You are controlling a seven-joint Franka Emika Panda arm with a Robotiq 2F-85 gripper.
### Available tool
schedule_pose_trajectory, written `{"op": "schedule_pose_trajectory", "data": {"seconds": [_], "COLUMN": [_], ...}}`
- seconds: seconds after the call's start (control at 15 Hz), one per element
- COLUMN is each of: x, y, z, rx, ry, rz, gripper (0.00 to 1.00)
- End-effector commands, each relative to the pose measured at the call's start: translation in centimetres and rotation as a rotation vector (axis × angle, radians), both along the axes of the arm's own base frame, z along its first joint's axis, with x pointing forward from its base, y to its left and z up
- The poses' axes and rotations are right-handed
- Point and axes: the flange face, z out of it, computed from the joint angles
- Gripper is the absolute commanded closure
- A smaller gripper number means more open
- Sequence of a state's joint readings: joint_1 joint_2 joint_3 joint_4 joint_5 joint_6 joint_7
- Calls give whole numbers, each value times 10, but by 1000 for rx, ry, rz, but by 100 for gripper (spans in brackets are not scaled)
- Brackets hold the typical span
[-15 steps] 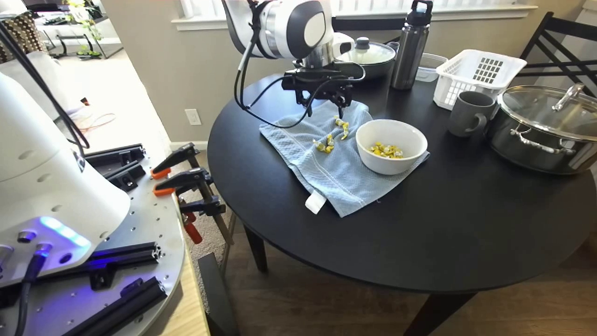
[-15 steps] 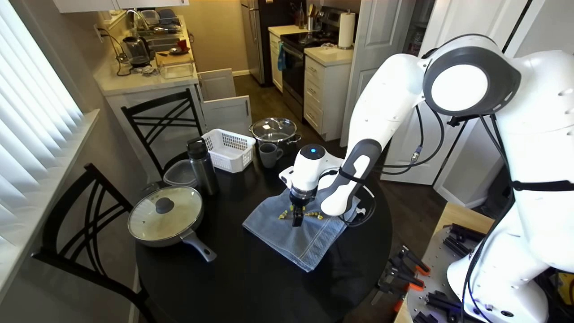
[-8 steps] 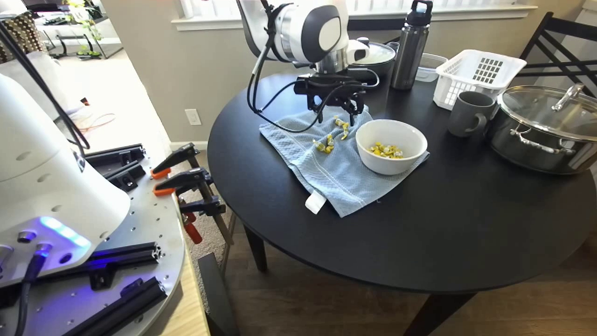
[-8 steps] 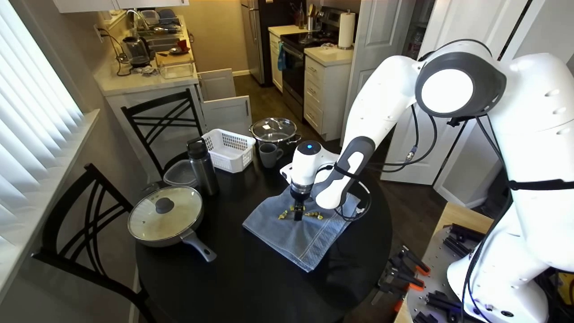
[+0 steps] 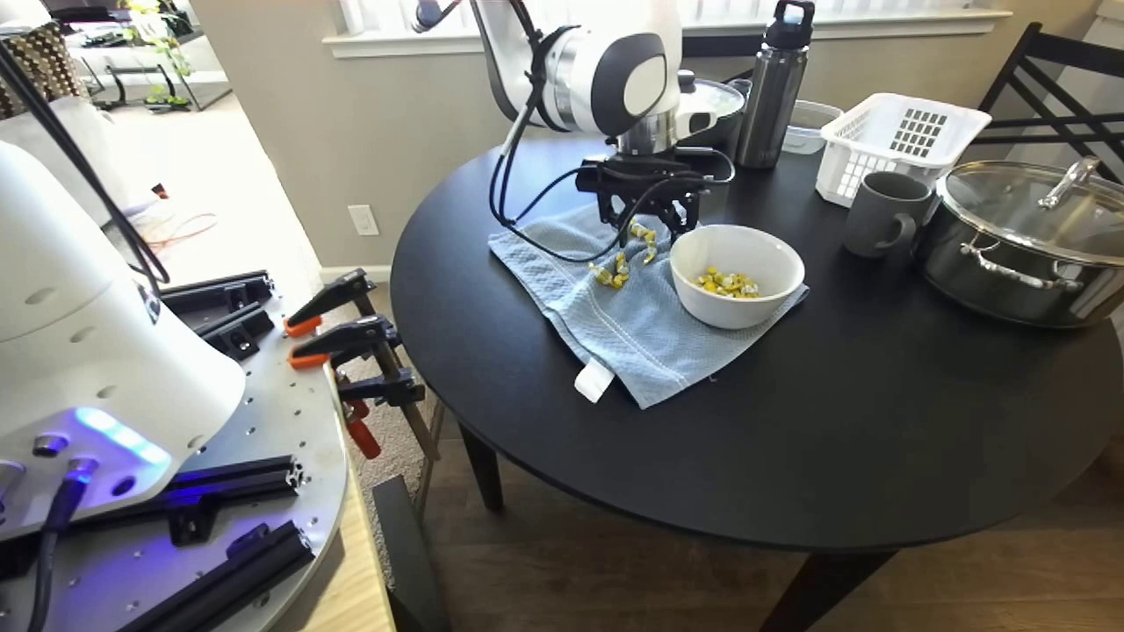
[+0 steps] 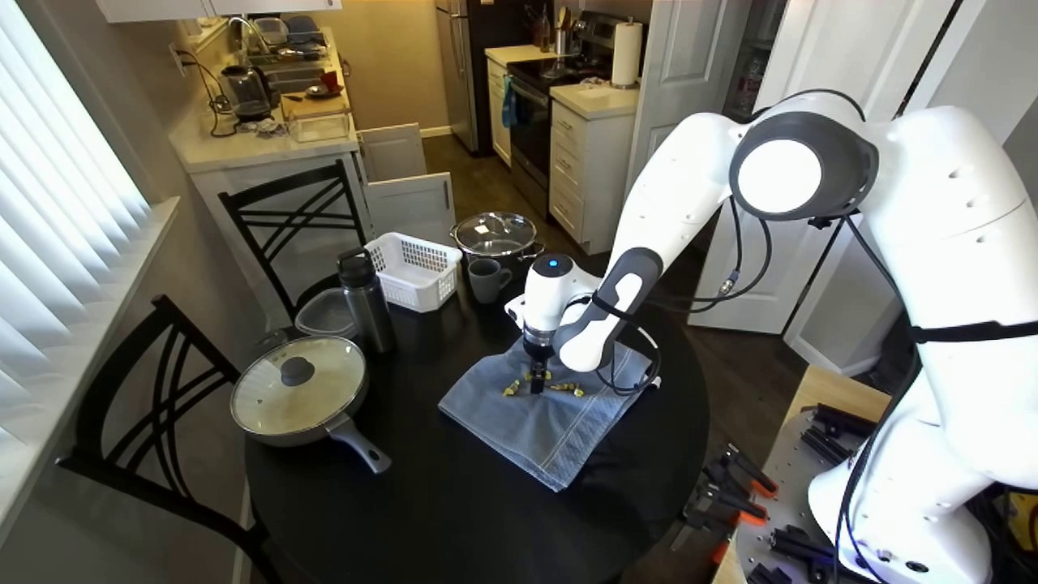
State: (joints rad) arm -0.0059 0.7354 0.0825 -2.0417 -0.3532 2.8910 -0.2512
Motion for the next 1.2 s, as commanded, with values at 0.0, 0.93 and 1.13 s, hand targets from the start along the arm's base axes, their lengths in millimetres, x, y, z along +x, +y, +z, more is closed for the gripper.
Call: {"op": "schedule_pose_trajectory", "data": {"seconds": [0.0,0.93,1.13], "x": [5,9,9], "y": [-2,-5,-10], "z": [-2,5,7], "rx": [27,70,65], "ry": [23,29,27], "rz": [25,19,5], "gripper": [47,2,0]}}
